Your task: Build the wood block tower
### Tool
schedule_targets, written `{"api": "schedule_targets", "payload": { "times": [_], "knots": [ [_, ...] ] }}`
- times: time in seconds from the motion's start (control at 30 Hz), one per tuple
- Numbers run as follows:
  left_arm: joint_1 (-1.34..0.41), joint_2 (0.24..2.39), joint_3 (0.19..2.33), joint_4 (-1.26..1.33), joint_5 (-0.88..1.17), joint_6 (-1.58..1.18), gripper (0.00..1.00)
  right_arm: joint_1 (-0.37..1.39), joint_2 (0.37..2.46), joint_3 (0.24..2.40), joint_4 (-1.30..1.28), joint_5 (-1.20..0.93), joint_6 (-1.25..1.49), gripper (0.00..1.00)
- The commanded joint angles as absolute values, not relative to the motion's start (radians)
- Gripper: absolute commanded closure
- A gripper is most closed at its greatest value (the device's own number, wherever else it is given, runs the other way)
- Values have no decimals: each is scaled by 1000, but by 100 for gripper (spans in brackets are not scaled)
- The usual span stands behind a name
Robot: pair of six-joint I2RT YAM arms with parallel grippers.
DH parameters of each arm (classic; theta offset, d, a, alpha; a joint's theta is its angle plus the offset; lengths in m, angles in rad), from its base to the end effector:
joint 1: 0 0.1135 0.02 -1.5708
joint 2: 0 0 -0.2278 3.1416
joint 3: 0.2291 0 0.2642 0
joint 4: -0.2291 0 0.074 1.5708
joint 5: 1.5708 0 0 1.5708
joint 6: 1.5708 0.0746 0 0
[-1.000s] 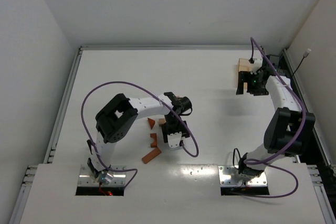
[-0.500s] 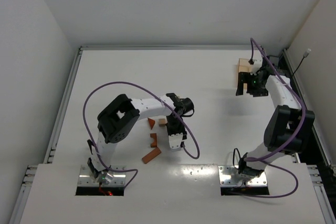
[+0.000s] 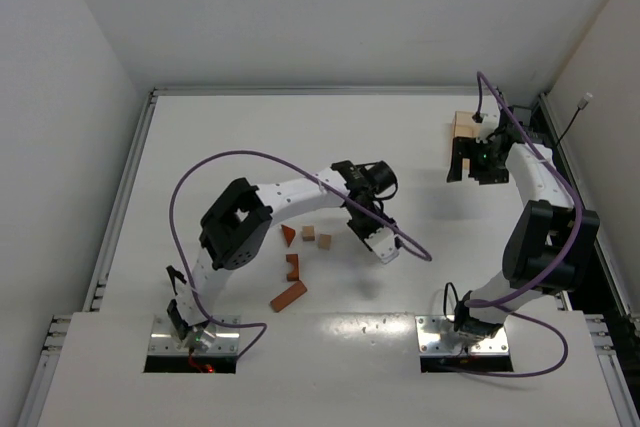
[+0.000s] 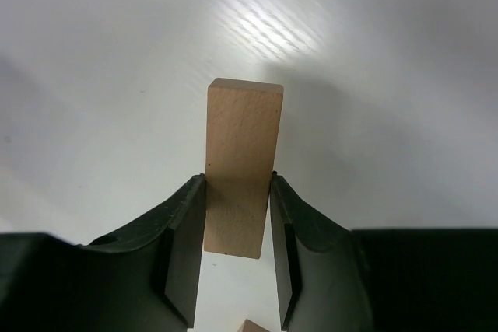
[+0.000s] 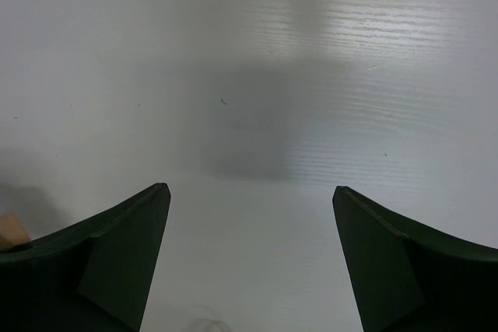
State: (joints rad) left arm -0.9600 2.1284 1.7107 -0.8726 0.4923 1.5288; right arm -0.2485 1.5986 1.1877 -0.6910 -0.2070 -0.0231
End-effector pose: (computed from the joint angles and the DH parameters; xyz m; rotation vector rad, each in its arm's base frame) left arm 0.2227 -0.3796 0.1230 2.5763 0.7714 -0.5417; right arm 0.3456 -0.0719 0.1623 0.2322 2.6348 0.1866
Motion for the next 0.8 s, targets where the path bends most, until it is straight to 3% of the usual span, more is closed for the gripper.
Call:
{"api": "schedule_targets", "payload": {
  "times": [0.0,0.37,0.77],
  "knots": [
    [-946,2118,1799,-922,606,1269,100,-255,1589,1216,-698,-250,-20,17],
    [-813,2054,1931,-982,499,893,100,-245,1569,1226,-707,-273,-20,17],
    [-690,2184,2128,-1072,301,844,100,-245,1569,1217,-698,-284,-20,17]
  ]
}}
